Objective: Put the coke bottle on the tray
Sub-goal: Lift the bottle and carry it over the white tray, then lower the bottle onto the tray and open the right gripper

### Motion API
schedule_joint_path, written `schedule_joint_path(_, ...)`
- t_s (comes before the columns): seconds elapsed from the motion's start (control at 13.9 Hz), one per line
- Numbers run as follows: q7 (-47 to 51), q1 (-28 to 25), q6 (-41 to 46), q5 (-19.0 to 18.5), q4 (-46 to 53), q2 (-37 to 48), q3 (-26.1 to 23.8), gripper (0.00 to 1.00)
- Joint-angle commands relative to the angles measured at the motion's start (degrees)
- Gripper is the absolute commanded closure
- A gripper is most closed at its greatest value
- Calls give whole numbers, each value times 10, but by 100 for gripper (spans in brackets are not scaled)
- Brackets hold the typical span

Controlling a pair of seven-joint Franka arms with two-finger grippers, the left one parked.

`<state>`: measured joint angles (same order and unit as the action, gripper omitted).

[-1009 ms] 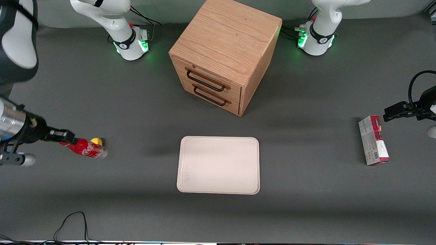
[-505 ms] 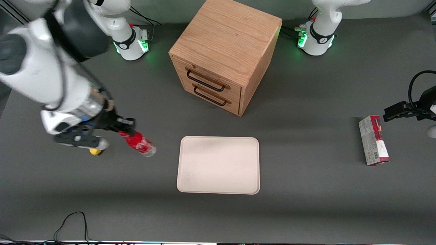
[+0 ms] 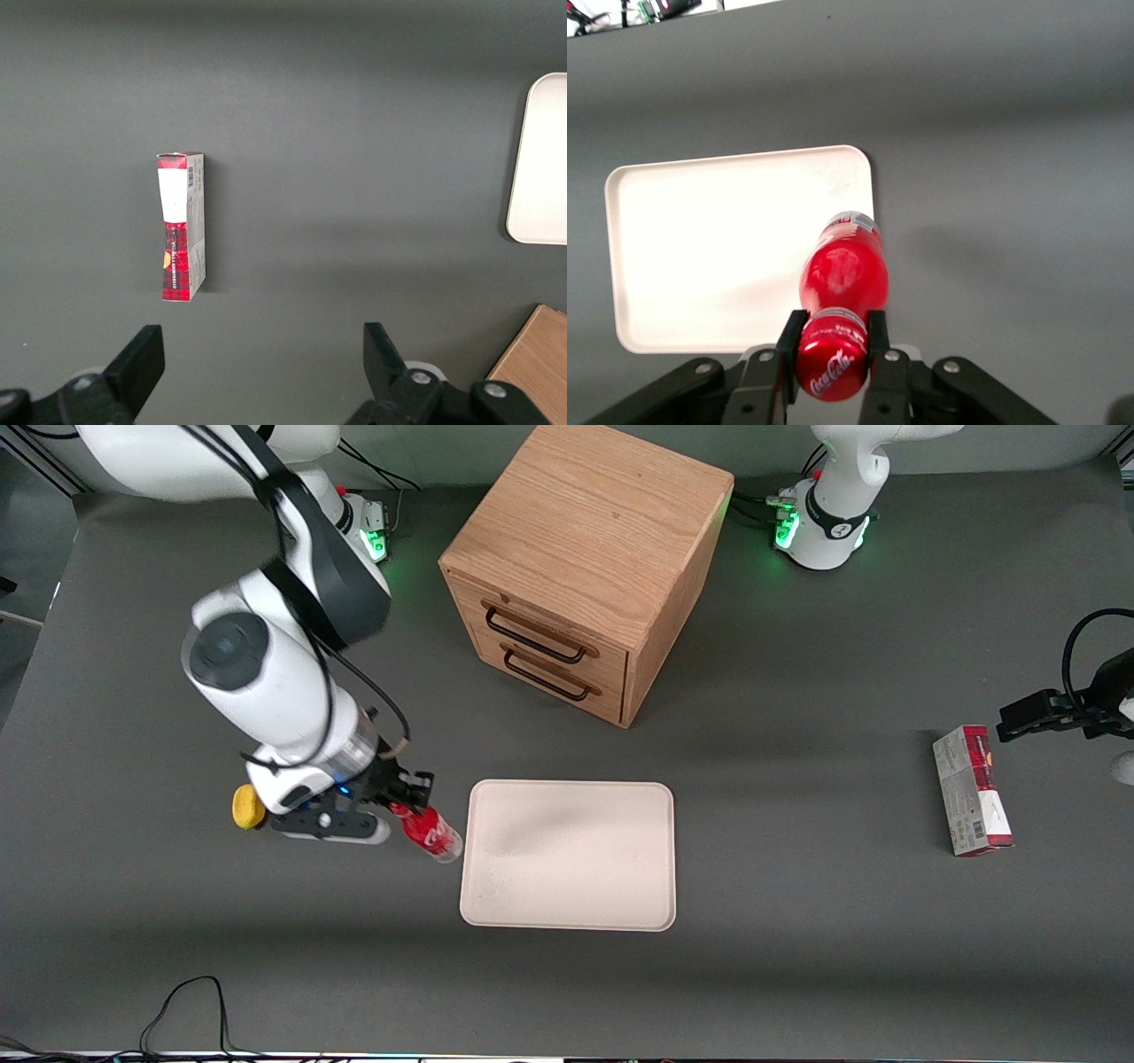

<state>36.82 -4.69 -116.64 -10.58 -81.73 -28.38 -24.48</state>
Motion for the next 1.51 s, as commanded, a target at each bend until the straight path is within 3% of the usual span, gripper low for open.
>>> schedule_joint_path(0.0, 2, -2, -42, -25, -4, -32, -3, 100)
schedule_joint_path(0.36, 1, -3, -100, -50, -4, -82, -3, 100)
schedule_joint_path(1.01, 6, -3, -147, -50, -4, -113, -3, 100)
schedule_joint_path(1.08, 6, -3, -148, -50, -4, -113, -3, 95)
schedule_joint_path(1.3, 6, -3, -157, -50, -4, -119, -3, 74)
schedule_joint_path(1.37, 6, -3, -157, -50, -4, -119, -3, 44)
schedule_joint_path(1.44, 6, -3, -158, -52, -4, -119, -3, 3)
